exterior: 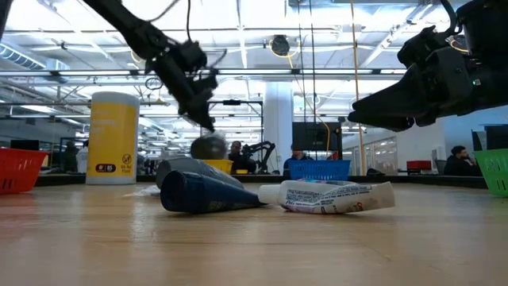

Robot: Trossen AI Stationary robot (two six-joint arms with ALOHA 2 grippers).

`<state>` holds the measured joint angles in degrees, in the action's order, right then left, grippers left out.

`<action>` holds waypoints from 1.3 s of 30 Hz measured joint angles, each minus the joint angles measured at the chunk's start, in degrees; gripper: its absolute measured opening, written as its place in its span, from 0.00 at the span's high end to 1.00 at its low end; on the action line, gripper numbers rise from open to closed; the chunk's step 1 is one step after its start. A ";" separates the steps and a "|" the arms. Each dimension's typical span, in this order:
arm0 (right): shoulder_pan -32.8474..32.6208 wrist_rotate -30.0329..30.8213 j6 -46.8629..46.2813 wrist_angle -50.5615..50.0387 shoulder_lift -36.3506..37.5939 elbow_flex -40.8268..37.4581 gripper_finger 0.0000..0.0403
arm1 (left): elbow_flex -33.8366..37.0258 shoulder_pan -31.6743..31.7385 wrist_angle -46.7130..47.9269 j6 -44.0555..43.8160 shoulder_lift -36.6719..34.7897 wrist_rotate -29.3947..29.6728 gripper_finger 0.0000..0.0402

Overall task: Pick & Place Travel size toiletries
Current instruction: Put the black hairbrush into the yellow bin

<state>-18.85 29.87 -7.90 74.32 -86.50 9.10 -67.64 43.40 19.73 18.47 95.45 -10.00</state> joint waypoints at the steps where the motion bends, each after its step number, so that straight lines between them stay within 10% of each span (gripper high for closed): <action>1: 0.00 0.00 -0.23 0.02 0.00 0.00 0.37 | -0.19 0.71 1.48 0.51 0.55 -0.91 1.00; 13: 0.00 0.04 0.08 -0.13 0.00 0.00 0.37 | -0.37 6.40 -1.54 2.87 6.34 -6.30 0.91; 26: 0.00 -0.09 -0.18 0.72 0.00 0.00 0.37 | -0.37 6.66 -6.51 -0.13 3.46 1.07 0.41; 39: 0.11 -3.21 3.70 -6.31 0.00 3.51 0.37 | 9.79 -15.77 -18.39 -4.93 -4.83 -6.43 0.45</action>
<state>-18.74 26.66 -4.20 68.02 -86.50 12.62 -57.84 27.63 1.34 13.53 90.62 -16.43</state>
